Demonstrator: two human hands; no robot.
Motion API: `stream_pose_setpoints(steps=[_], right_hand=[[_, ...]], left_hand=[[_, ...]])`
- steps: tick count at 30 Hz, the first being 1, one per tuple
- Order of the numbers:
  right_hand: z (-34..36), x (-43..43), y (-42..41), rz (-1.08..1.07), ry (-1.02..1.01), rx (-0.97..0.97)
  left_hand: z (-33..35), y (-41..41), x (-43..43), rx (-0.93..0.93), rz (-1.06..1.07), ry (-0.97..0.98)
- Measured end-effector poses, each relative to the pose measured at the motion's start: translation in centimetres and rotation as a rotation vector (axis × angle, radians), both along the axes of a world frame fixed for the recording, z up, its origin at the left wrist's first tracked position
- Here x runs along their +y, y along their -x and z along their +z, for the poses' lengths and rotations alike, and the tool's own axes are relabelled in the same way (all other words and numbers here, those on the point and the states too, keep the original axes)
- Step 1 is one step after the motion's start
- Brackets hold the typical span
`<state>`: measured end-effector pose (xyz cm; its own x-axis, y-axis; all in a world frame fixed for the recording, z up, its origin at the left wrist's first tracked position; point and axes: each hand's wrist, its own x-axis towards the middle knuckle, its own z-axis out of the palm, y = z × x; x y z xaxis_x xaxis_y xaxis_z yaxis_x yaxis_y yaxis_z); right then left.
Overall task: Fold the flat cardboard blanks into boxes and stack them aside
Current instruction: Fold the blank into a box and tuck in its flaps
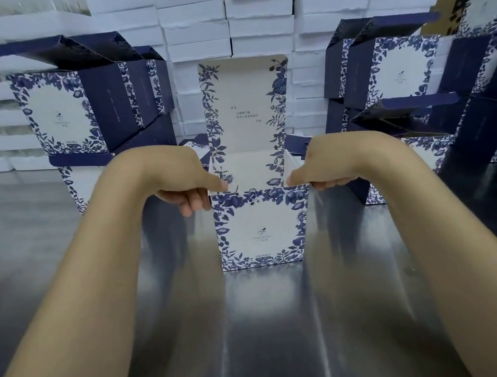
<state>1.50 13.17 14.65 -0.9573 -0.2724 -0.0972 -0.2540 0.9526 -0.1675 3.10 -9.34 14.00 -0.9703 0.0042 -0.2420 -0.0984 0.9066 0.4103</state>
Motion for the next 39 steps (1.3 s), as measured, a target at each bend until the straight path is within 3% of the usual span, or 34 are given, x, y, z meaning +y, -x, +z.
stream_pose_setpoints(steps=[2,6,11,15,17,19,22,26,30,34,39], right_hand=[[-0.5,0.0,0.6,-0.011,0.126,-0.053],[-2.0,0.3,1.9,-0.037,0.608,-0.204],[-2.9,2.0,3.3,-0.065,0.79,-0.241],[-3.5,4.3,4.9,-0.328,0.967,-0.11],[-3.5,4.2,5.2,-0.344,1.108,-0.137],[-3.2,3.8,5.2,-0.305,1.275,-0.124],[-2.4,3.3,5.1,-0.2,1.421,-0.027],[-2.3,2.1,5.0,-0.004,1.4,0.039],[-3.1,0.9,5.1,-0.009,1.26,0.127],[-4.0,0.4,4.7,0.056,1.197,0.12],[-4.3,-0.3,4.4,0.103,1.042,0.163]], left_hand=[[-0.2,0.3,-0.1,0.03,0.01,-0.047],[-0.9,0.8,0.0,0.124,0.045,-0.13],[-1.0,1.3,-1.2,0.204,0.093,-0.204],[-1.5,1.6,-4.2,0.209,0.263,-0.308],[-2.0,1.6,-4.4,0.189,0.267,-0.437],[-1.7,1.8,-3.9,0.362,0.225,-0.575],[-0.4,1.8,-3.2,0.649,0.115,-0.578],[-0.3,1.6,-1.0,0.679,-0.03,-0.441],[-1.6,1.3,0.7,0.659,-0.157,-0.299],[-2.5,1.6,1.5,0.567,-0.138,-0.369],[-3.0,1.7,3.1,0.512,-0.274,-0.296]])
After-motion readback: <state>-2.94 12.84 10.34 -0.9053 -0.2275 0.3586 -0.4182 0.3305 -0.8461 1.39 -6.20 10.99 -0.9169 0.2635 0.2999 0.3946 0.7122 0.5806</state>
